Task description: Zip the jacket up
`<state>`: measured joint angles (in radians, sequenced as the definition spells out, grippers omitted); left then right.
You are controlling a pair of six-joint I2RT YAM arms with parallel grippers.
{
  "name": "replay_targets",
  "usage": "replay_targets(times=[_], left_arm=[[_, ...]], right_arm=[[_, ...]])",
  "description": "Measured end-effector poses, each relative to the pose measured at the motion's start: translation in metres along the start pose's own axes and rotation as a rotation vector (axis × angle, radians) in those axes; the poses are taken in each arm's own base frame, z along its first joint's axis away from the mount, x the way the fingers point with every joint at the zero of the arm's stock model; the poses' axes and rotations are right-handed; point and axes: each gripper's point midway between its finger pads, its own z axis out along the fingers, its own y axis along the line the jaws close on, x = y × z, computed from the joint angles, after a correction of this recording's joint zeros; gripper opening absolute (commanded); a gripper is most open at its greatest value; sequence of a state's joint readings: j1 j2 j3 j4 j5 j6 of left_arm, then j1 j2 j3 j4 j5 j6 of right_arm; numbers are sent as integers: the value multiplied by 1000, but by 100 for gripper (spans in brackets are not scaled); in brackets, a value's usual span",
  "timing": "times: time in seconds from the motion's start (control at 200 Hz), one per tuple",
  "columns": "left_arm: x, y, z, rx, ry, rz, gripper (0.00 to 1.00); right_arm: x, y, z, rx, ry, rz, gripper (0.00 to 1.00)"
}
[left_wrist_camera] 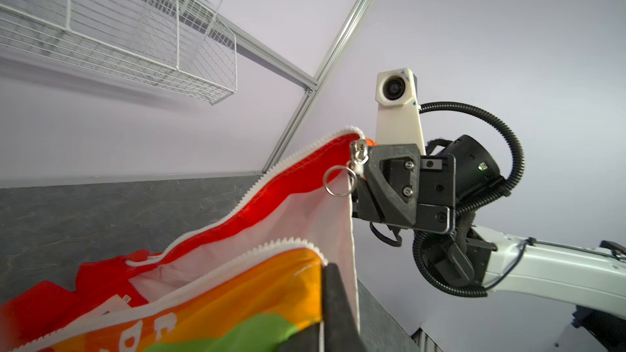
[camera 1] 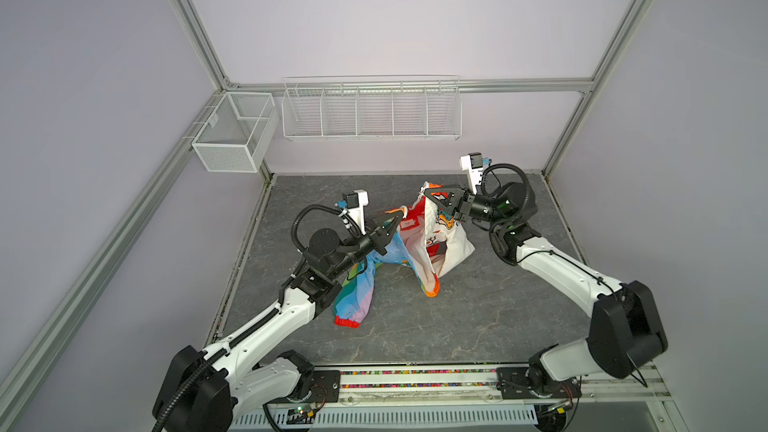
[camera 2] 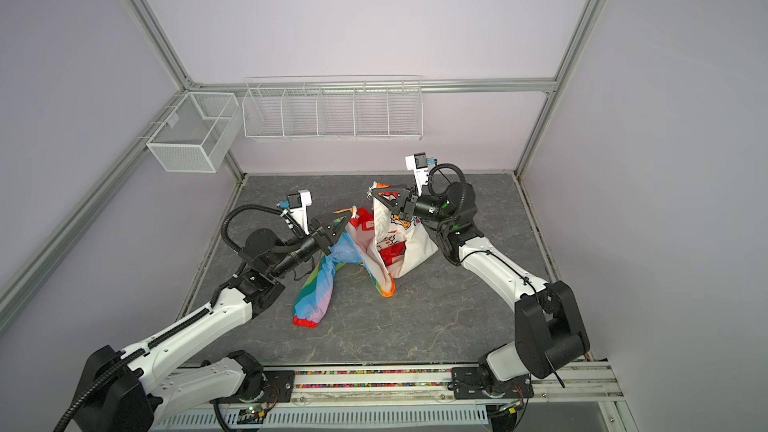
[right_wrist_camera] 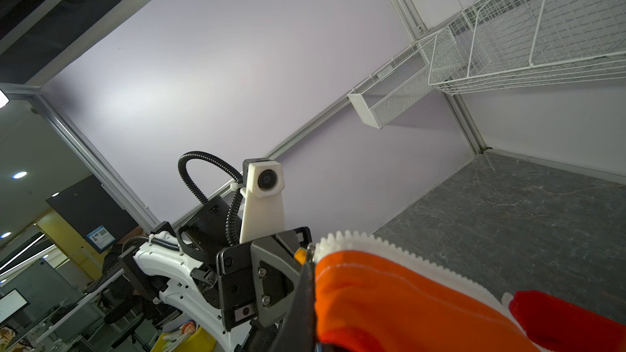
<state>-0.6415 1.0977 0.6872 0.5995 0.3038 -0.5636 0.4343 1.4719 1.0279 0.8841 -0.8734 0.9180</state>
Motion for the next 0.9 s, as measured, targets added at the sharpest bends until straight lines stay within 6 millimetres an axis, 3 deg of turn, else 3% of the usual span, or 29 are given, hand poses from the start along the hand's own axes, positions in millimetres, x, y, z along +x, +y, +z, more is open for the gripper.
replay_targets(times=[0.235, 0.45, 0.715, 0.9], left_arm=[[-25, 6, 12, -32, -112, 54, 0], [-43, -3, 32, 29, -165, 77, 0], [-48, -10, 38, 91, -211, 82, 0], [-48, -10, 42, 110, -224, 80, 0]], right_arm=[[5, 9, -1, -46, 22, 3, 6], [5, 16, -2, -74, 34, -1, 6], [3, 18, -1, -92, 22, -1, 6], [9, 5, 3, -92, 27, 38, 6]])
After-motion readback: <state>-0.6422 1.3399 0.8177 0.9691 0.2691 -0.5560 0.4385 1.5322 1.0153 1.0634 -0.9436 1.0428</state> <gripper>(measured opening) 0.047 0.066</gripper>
